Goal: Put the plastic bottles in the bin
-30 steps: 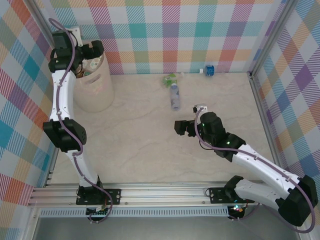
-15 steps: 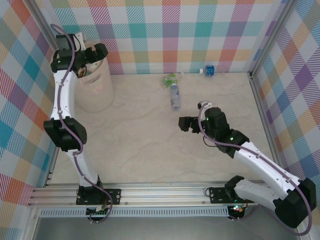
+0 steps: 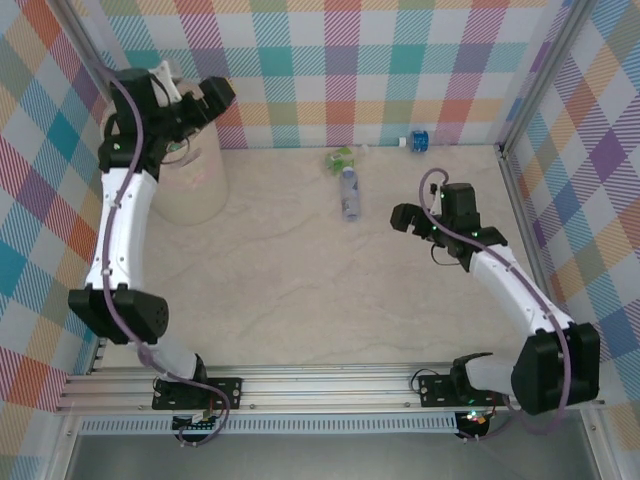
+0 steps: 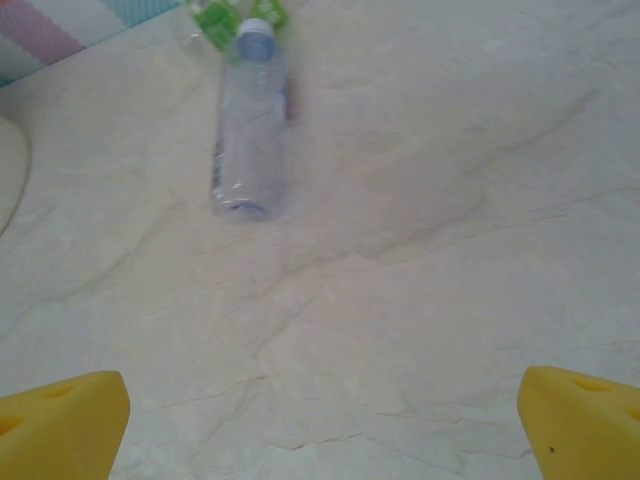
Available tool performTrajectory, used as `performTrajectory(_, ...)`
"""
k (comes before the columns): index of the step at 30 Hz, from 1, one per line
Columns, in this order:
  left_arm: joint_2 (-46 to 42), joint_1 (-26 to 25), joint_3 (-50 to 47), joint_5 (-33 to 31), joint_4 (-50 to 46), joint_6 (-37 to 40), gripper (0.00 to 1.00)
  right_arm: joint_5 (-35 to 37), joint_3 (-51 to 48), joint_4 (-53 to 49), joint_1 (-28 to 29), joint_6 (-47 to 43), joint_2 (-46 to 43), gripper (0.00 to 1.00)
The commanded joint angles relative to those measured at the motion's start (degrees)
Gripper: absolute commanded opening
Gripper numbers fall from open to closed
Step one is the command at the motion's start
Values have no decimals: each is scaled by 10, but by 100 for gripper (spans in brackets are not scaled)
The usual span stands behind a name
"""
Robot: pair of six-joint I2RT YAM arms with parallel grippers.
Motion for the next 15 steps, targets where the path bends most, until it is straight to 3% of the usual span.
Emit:
performTrajectory(1,-36,-36,-94,-1,38,-48,100,-43,42,2,-17,2,37,100)
performTrajectory(6,-84,-109,-214,-17,65,-56,100,-145,95,20,-13,-17,137,100)
performTrajectory(10,-112,-148,-288,-46,89,-70,100,-136,148,3,17,-33,209,100)
performTrajectory(15,-137,-158,-356,-82,81,-82,100,-94,221,-30,59,-47,297,100)
